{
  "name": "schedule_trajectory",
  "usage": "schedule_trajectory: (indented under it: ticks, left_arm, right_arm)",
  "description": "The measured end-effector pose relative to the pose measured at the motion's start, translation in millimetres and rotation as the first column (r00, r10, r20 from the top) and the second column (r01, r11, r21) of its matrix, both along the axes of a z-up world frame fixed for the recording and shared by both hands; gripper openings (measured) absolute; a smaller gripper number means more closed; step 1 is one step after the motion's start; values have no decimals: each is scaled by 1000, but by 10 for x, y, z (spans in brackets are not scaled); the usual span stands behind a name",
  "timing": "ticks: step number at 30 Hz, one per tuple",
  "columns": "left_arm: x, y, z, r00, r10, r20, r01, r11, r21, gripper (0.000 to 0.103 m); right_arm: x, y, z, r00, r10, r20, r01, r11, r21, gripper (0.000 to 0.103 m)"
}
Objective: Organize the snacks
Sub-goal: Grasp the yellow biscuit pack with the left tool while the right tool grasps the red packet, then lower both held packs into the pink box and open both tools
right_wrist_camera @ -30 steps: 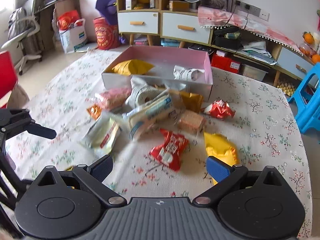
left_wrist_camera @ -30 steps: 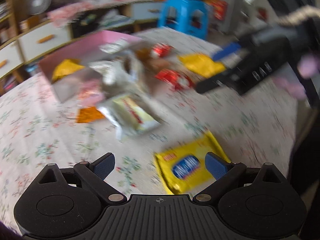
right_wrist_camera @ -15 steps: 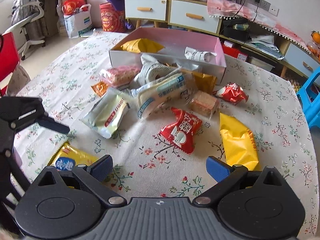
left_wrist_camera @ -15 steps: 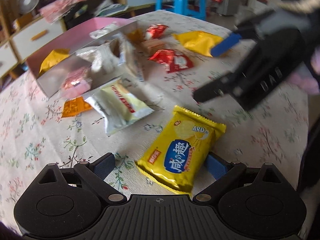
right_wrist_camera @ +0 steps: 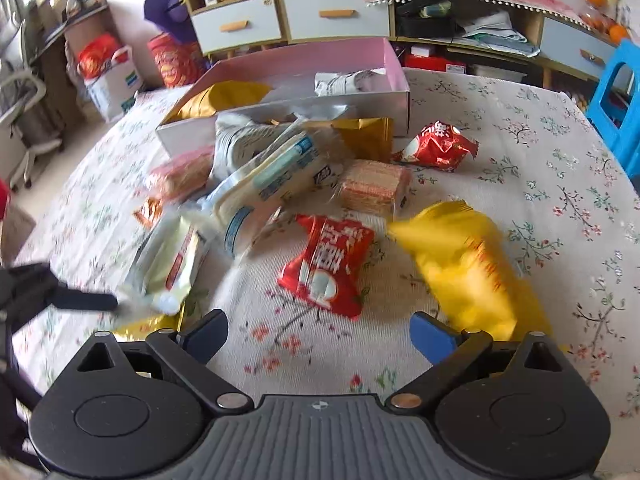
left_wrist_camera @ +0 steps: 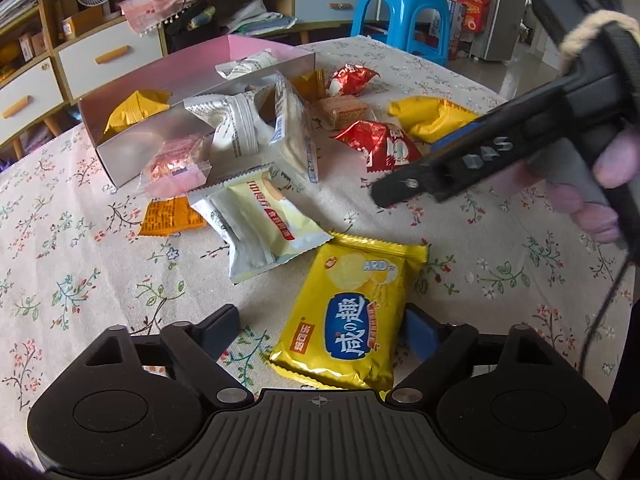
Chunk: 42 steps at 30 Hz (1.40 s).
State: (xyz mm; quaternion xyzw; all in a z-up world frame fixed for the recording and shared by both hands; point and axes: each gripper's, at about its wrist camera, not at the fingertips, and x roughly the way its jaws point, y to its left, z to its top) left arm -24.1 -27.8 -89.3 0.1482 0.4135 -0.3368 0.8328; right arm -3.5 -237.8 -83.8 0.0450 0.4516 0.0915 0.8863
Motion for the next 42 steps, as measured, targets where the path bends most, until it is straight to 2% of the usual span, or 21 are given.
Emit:
schedule_trajectory:
  ticks: [4, 7, 10, 13, 19, 20, 32, 42]
  left_arm:
    - [-32, -29, 27, 1000, 1, 1, -1, 1000, -12, 70]
    - [-48, -33, 45, 1000, 1, -3, -2, 1000, -26, 58]
    - [-56, -28, 57, 1000, 6, -12, -7, 999, -39, 50]
    - [-62, -15, 68, 1000, 15, -25, -16, 999, -50, 49]
    - [-57, -11, 97, 998, 35, -59, -39, 997, -72, 48]
    - [-55, -8, 102, 997, 38, -66, -43, 996, -78, 48]
    - [37, 64, 293, 989, 83, -125, -104, 981, -164, 48]
    - [326, 69, 494, 977, 155, -148, -185, 958, -218, 48]
  right_arm:
    - [80, 34, -17, 999, -19, 36, 20, 1000, -15, 81]
    - [130, 38, -12, 998, -38, 59, 40, 999, -23, 69]
    - [167, 23, 5, 996, -55, 73, 57, 998, -20, 54]
    - [189, 11, 13, 995, -65, 77, 67, 998, -18, 34]
    - [201, 4, 28, 996, -66, 66, 67, 998, -21, 27]
    - [199, 1, 36, 996, -66, 62, 67, 998, -18, 20]
    - [166, -67, 277, 995, -84, 51, 80, 994, 74, 18]
    - [282, -159, 519, 990, -130, 49, 121, 980, 160, 18]
